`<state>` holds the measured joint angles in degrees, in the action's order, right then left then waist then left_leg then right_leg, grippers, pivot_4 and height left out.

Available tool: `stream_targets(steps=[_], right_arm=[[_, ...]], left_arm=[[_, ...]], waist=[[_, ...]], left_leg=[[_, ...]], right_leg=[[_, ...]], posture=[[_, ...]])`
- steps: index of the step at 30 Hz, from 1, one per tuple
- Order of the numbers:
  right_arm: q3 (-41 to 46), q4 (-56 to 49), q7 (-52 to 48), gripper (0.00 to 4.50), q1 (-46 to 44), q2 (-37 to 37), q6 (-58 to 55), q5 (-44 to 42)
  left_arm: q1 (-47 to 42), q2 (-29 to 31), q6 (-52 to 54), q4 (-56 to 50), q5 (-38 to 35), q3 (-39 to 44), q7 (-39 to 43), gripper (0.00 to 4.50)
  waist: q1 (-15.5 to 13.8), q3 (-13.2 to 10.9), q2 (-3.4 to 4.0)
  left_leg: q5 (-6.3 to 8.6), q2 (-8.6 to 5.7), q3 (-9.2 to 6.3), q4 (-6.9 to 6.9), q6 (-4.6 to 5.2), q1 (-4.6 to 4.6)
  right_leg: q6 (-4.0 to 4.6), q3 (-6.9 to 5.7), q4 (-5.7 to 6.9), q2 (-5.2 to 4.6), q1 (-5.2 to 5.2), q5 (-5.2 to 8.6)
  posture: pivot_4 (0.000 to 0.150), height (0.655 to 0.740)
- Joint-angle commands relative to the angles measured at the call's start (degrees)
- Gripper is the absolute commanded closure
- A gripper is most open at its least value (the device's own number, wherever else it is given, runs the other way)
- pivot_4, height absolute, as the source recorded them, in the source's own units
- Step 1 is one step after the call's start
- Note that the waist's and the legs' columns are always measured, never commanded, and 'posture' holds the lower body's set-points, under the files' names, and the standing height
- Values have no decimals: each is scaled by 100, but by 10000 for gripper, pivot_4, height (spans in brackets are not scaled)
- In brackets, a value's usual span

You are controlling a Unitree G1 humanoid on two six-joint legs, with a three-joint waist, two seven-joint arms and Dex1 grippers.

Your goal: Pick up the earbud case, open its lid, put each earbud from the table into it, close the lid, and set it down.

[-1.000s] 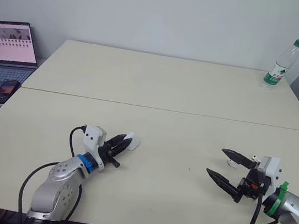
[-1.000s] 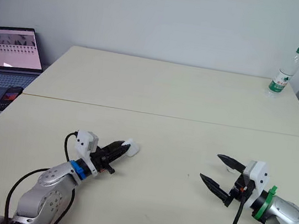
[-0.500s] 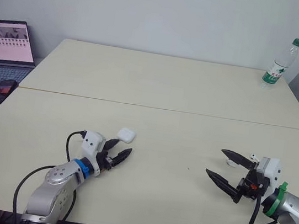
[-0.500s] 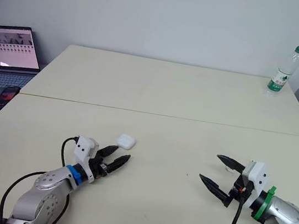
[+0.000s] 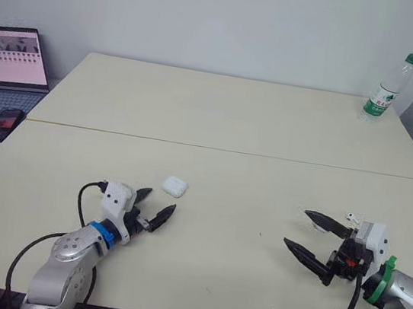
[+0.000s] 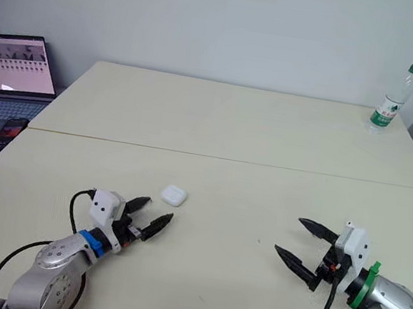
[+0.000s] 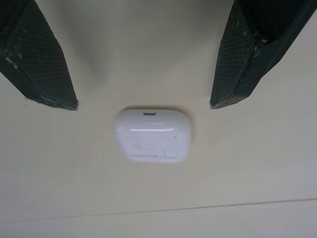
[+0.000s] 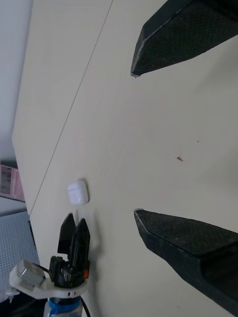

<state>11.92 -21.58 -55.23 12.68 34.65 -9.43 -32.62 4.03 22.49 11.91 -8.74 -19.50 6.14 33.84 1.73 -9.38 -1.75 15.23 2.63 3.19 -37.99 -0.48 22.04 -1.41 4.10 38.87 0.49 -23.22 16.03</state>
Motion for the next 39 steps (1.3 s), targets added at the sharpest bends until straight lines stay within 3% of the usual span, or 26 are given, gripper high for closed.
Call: stream_targets(steps=[1, 11, 22, 25, 31, 39], right_arm=[[152, -143, -129, 0, 19, 10, 136, -165], [136, -242, -13, 0, 134, -20, 159, -42], [148, -370, 62, 0, 291, 16, 160, -35], [148, -379, 61, 0, 288, 26, 152, -33], [152, -385, 56, 0, 292, 46, 154, -17], [140, -387, 76, 0, 319, 30, 169, 2]], left_arm=[[-164, -74, -272, 110, 206, -22, -150, 357], [-591, -460, -291, 475, 560, -304, -533, 357], [-491, -653, -221, 340, 755, -360, -974, 357], [-506, -656, -189, 360, 706, -350, -965, 6241], [-543, -529, 96, 286, 566, -368, -799, 23228], [-526, -415, 181, 226, 582, -353, -765, 23228]], waist=[[-1, -2, -3], [1, -15, -26], [1, -16, -27], [0, -16, -27], [-2, -11, -21], [-2, -11, -21]], left_leg=[[0, 0, 1, 0, 0, 0], [0, 1, 0, 1, 0, 3], [0, 0, 0, 0, 0, 2], [0, 0, 0, 0, 0, 2], [0, -1, 1, -1, 0, 0], [0, -1, 1, -1, 0, 0]], right_leg=[[0, 0, 0, 0, 0, 0], [-1, -1, -1, 0, 0, -1], [-3, -1, -1, 0, 0, -2], [-3, -1, 0, 0, 0, -2], [-3, 0, 1, 0, 2, -2], [-3, 0, 0, 0, 3, -2]], posture=[[1500, 7362], [1500, 7362], [1500, 7362], [1500, 7362], [1500, 7362], [1500, 7362]])
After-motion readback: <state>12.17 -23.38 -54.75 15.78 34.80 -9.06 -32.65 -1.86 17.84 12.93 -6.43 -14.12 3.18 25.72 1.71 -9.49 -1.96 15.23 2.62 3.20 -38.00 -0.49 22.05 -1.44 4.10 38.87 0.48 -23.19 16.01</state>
